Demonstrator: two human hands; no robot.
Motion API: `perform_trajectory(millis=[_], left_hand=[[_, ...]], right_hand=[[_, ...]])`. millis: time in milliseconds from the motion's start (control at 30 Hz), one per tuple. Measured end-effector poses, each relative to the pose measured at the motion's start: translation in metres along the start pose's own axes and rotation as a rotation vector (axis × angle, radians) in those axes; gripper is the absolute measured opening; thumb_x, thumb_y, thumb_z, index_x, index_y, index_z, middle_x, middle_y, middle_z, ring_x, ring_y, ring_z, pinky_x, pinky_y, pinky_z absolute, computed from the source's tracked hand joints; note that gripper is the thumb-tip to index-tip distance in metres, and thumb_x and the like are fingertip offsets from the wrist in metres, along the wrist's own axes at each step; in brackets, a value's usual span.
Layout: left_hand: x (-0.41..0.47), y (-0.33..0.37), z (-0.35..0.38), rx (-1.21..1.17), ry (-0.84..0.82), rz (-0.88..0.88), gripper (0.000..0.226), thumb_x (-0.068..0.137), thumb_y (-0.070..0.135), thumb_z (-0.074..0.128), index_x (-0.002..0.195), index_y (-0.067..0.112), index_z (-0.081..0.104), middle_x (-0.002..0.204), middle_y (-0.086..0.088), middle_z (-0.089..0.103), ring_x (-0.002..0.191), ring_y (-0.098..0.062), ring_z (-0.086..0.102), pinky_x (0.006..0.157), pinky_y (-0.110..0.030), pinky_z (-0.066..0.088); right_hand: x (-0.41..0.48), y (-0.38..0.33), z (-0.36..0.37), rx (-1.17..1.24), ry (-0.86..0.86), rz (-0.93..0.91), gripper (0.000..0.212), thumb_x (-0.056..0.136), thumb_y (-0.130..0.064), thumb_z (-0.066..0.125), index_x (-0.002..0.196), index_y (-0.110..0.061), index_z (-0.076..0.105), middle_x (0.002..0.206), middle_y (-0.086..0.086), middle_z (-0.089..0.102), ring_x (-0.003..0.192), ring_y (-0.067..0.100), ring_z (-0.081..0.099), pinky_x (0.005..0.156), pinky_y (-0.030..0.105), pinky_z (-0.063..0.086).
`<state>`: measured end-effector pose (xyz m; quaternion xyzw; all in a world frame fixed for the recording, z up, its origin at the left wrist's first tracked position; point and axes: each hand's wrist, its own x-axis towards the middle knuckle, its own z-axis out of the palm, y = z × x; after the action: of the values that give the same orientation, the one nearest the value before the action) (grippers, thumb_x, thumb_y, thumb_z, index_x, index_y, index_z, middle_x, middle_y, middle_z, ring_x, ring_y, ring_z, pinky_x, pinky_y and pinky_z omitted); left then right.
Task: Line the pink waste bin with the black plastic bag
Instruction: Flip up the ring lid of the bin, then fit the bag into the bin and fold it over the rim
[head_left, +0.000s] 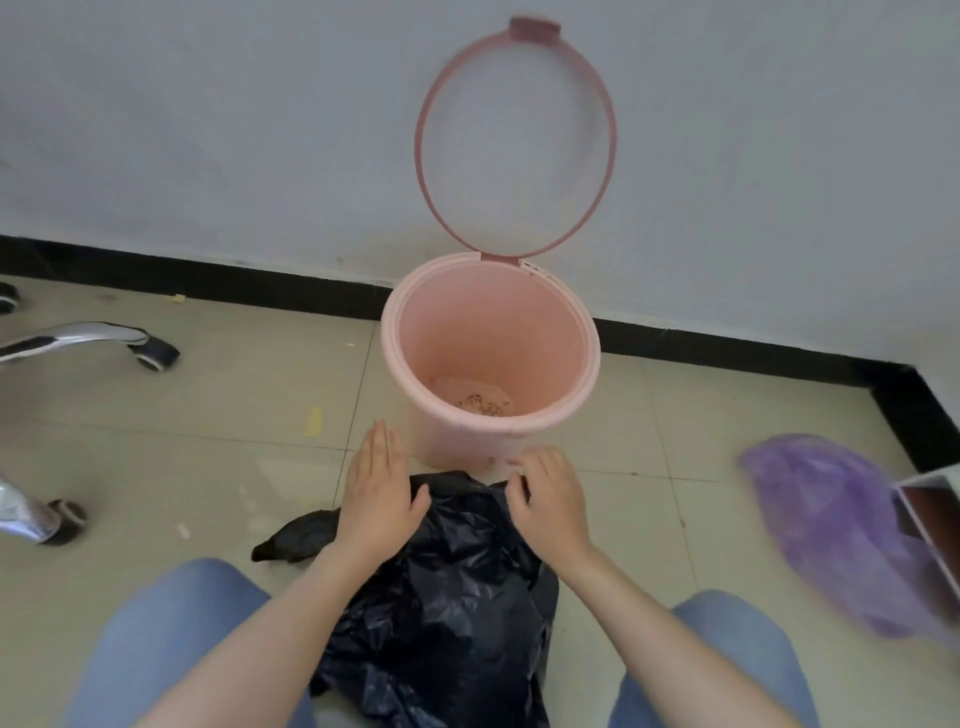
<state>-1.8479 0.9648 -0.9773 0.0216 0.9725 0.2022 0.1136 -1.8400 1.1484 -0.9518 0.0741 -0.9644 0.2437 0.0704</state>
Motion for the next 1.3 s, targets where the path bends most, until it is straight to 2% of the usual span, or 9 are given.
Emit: perform_trajectory(millis=[100, 167, 267, 467, 533, 633, 833, 1000, 1300], left_hand=[[-0.007, -0.006, 0.027, 0.046, -0.079, 0.015, 0.074, 0.094, 0.037, 0.037, 0.142, -0.001, -0.004, 0.154, -0.022, -0.003, 0.143, -0.033, -0.001, 0.118, -0.042, 0.006], [-0.009, -0.008, 0.038, 0.065, -0.120, 0.021, 0.073, 0.094, 0.039, 0.036, 0.143, 0.000, -0.003, 0.155, -0.020, -0.001, 0.144, -0.032, 0.000, 0.118, -0.041, 0.007], [-0.014, -0.008, 0.051, 0.094, -0.157, 0.043, 0.073, 0.094, 0.040, 0.035, 0.144, 0.004, -0.002, 0.156, -0.017, 0.001, 0.144, -0.030, 0.000, 0.118, -0.040, 0.006], [-0.023, -0.002, 0.061, 0.114, -0.210, 0.071, 0.071, 0.094, 0.040, 0.034, 0.144, 0.007, -0.004, 0.156, -0.014, -0.003, 0.144, -0.027, -0.002, 0.118, -0.039, 0.006], [-0.025, 0.001, 0.061, 0.115, -0.229, 0.083, 0.071, 0.094, 0.040, 0.034, 0.144, 0.008, -0.004, 0.156, -0.013, -0.003, 0.144, -0.026, -0.002, 0.118, -0.038, 0.006], [-0.025, 0.004, 0.061, 0.131, -0.234, 0.117, 0.070, 0.094, 0.041, 0.035, 0.145, 0.010, -0.003, 0.157, -0.012, -0.002, 0.144, -0.025, -0.001, 0.118, -0.037, 0.007], [-0.020, 0.022, 0.059, 0.167, -0.185, 0.303, 0.067, 0.091, 0.039, 0.045, 0.144, 0.010, 0.015, 0.154, -0.014, 0.019, 0.142, -0.029, 0.017, 0.114, -0.040, 0.022], [-0.013, 0.052, 0.053, 0.231, 0.107, 0.539, 0.066, 0.057, 0.047, 0.078, 0.113, 0.014, 0.062, 0.111, -0.007, 0.069, 0.101, -0.023, 0.067, 0.078, -0.034, 0.056], [0.009, 0.114, -0.002, 0.000, 0.331, 0.645, 0.044, 0.077, 0.040, 0.041, 0.108, 0.018, 0.064, 0.081, 0.008, 0.074, 0.071, -0.011, 0.068, 0.065, -0.023, 0.054]], right_hand=[[-0.023, 0.013, 0.033, -0.102, -0.244, 0.073, 0.044, 0.082, -0.028, 0.036, 0.117, -0.008, 0.054, 0.115, 0.014, 0.062, 0.106, 0.035, 0.056, 0.088, 0.038, 0.046], [-0.028, 0.027, 0.047, -0.192, -0.429, 0.146, 0.057, 0.088, -0.031, 0.043, 0.139, -0.013, 0.025, 0.147, 0.015, 0.029, 0.135, 0.032, 0.027, 0.107, 0.042, 0.028], [-0.027, 0.039, 0.056, -0.295, -0.530, 0.171, 0.072, 0.087, -0.035, 0.051, 0.143, -0.019, 0.008, 0.155, 0.013, 0.008, 0.141, 0.030, 0.006, 0.112, 0.045, 0.017], [-0.026, 0.054, 0.064, -0.376, -0.438, 0.185, 0.060, 0.075, -0.010, 0.064, 0.131, -0.011, 0.041, 0.124, 0.019, 0.055, 0.121, 0.035, 0.044, 0.097, 0.049, 0.036], [-0.025, 0.057, 0.064, -0.439, -0.347, 0.139, 0.043, 0.050, -0.004, 0.078, 0.091, -0.011, 0.067, 0.080, 0.014, 0.070, 0.080, 0.033, 0.062, 0.071, 0.040, 0.051], [-0.025, 0.056, 0.059, -0.450, -0.257, 0.088, 0.033, 0.027, -0.005, 0.085, 0.046, -0.017, 0.062, 0.049, 0.001, 0.059, 0.051, 0.023, 0.058, 0.052, 0.028, 0.050], [-0.028, 0.062, 0.034, -0.252, -0.228, -0.009, 0.028, 0.045, 0.000, 0.085, 0.061, -0.016, 0.069, 0.066, 0.006, 0.066, 0.066, 0.030, 0.064, 0.049, 0.034, 0.050], [-0.021, 0.074, -0.009, -0.066, -0.241, -0.008, 0.016, 0.064, 0.006, 0.074, 0.074, -0.006, 0.071, 0.091, 0.021, 0.067, 0.091, 0.039, 0.061, 0.074, 0.036, 0.048], [0.017, 0.061, -0.101, -0.103, -0.028, -0.107, 0.009, 0.073, -0.001, 0.060, 0.074, -0.003, 0.069, 0.101, 0.023, 0.065, 0.103, 0.036, 0.056, 0.090, 0.035, 0.039]])
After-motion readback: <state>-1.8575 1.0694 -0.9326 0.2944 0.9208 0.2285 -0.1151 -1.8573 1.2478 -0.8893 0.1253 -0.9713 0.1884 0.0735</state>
